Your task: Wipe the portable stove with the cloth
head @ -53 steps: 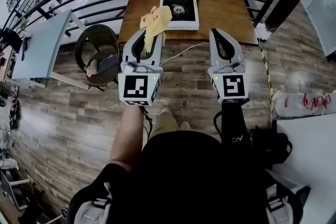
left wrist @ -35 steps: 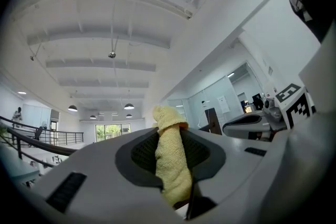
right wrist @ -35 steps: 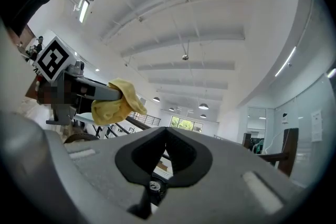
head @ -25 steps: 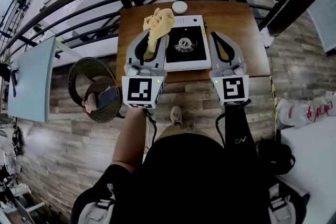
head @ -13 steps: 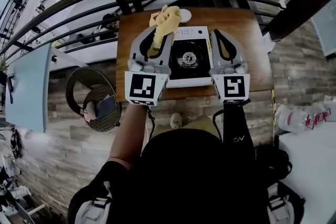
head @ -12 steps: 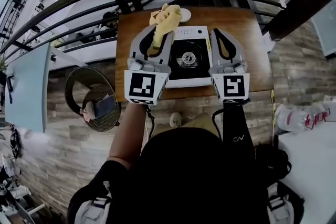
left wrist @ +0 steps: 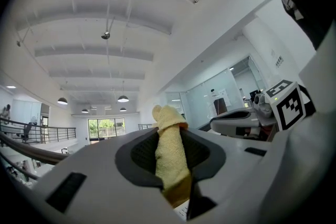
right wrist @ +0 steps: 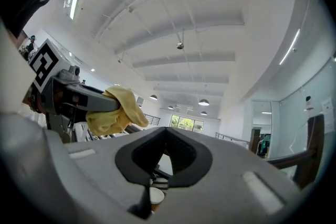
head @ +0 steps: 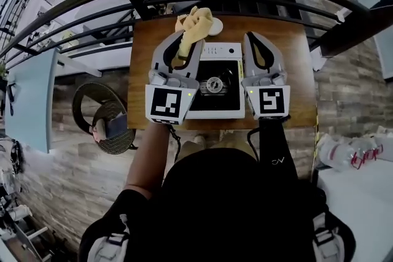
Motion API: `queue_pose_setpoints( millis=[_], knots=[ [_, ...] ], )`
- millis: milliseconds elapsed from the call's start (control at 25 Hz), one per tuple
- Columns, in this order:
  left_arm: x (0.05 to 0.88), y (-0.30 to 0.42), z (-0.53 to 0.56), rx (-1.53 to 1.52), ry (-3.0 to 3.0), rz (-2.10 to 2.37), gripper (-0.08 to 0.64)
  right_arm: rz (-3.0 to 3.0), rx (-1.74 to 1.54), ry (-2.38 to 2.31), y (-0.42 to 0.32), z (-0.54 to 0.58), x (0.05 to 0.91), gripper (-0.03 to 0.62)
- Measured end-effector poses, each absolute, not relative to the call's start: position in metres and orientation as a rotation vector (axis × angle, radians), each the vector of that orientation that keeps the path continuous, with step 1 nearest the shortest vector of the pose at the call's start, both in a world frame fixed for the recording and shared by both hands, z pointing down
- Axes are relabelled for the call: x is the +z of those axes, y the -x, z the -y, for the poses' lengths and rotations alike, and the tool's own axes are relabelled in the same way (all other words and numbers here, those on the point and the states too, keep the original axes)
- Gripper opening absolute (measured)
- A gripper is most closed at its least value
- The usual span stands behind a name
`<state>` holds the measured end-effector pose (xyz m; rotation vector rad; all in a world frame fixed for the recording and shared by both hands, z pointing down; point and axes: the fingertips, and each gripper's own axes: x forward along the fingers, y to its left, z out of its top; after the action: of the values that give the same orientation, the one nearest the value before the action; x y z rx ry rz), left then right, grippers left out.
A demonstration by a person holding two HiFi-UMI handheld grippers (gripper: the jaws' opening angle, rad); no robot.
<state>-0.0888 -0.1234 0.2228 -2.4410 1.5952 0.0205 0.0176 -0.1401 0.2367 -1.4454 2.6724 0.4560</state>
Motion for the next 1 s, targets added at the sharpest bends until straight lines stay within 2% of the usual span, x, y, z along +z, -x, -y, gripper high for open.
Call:
queue_pose_setpoints(
  millis=[760,1000],
  knots=[
    [0.285,0.027,0.208,-0.200,2.559,-1.596,0.091,-2.728,0.389,1.377,-0.060,0.215,0.267,0.000],
    [0.347,-0.019,0.232,-0.400,2.688,-1.496,0.092,-2.743,0.293,1.414,-0.089,0.230,0.295,0.000]
  ],
)
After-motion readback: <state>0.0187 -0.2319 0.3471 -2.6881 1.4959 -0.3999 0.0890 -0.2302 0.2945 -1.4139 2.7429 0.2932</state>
